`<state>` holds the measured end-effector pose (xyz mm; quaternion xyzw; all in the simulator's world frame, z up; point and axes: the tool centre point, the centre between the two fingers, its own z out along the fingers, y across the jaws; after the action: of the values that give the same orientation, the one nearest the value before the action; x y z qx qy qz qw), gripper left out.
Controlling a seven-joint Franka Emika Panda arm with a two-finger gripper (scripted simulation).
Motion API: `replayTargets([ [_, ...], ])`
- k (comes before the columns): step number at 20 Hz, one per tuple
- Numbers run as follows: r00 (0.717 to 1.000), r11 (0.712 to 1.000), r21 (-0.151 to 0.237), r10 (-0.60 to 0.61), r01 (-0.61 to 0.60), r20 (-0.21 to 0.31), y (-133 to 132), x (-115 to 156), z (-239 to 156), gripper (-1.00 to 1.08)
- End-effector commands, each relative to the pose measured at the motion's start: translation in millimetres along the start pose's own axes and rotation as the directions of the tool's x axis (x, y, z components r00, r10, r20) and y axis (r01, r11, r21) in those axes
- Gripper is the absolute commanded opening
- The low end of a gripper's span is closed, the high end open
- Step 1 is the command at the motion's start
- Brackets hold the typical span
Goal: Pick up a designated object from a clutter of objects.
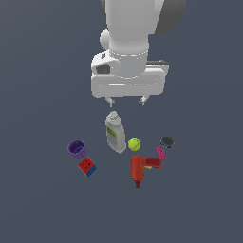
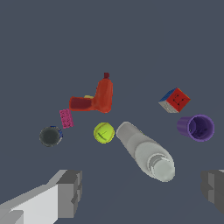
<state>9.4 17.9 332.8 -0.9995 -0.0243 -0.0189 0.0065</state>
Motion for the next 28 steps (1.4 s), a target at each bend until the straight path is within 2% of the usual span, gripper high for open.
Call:
replayTargets([
  [1,1.0,1.0,0.0,0.0,0.0,0.0,0,0,0,0.28],
  [10,1.0,1.0,0.008,-0.004,0.004,-0.022,-8,4,-10,0.28],
  [16,0.998,0.998,0.015,0.057,-0.057,-0.017,8,10,5,0.28],
  [20,0.99,0.989,0.022,0.144,-0.144,-0.01,32,15,27,0.28],
  [23,0.972,0.972,0.026,0.234,-0.234,-0.002,57,20,51,0.28],
  [26,0.939,0.939,0.026,0.344,-0.344,0.007,90,22,80,0.28],
  [28,0.905,0.904,0.023,0.426,-0.426,0.013,115,21,103,0.28],
])
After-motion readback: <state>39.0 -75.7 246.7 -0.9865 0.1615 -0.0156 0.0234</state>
